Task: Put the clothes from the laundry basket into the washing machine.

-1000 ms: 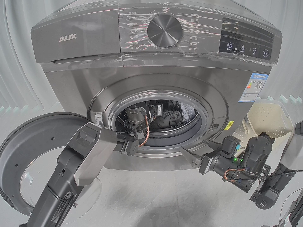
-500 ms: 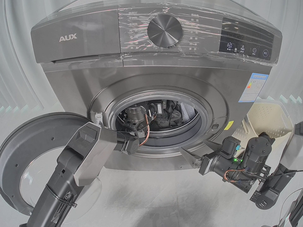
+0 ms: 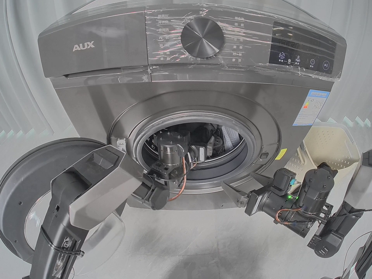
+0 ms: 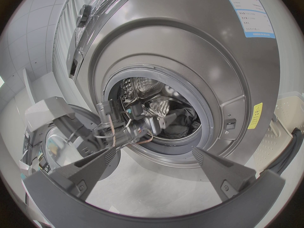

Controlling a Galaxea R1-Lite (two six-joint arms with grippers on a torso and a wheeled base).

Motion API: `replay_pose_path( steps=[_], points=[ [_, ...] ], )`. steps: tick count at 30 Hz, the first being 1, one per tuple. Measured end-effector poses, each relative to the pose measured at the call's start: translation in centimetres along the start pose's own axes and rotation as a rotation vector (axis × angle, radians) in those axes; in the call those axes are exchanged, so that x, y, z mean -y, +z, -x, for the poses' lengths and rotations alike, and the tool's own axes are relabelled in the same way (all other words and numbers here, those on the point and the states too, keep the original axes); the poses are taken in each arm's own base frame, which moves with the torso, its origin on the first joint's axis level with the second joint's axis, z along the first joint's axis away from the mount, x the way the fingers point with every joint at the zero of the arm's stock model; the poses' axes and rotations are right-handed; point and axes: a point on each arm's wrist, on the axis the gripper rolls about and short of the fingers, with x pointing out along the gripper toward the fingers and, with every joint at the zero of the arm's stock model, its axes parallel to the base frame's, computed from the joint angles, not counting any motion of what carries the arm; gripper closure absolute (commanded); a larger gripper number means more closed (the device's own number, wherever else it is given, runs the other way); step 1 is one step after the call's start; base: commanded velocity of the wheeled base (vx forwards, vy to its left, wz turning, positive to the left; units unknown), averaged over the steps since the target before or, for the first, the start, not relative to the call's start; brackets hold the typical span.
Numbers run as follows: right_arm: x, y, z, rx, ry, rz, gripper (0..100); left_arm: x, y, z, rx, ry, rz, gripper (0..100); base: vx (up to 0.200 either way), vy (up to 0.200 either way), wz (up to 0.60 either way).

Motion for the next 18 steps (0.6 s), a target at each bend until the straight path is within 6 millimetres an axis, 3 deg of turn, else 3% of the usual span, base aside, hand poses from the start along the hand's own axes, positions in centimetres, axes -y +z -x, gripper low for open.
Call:
replay_pose_path(
  steps=[11, 18],
  points=[
    [0.1, -0.1, 0.4, -0.009, -0.004, 0.001, 0, 3.1, -0.8, 10.0, -0.155, -0.115, -0.009, 0, 0.0, 0.0, 0.0],
    [0.2, 0.0, 1.2, -0.015, -0.01, 0.003, 0, 3.5, 1.7, 17.1, -0.159, -0.148, 0.073, 0, 0.0, 0.0, 0.0]
  ],
)
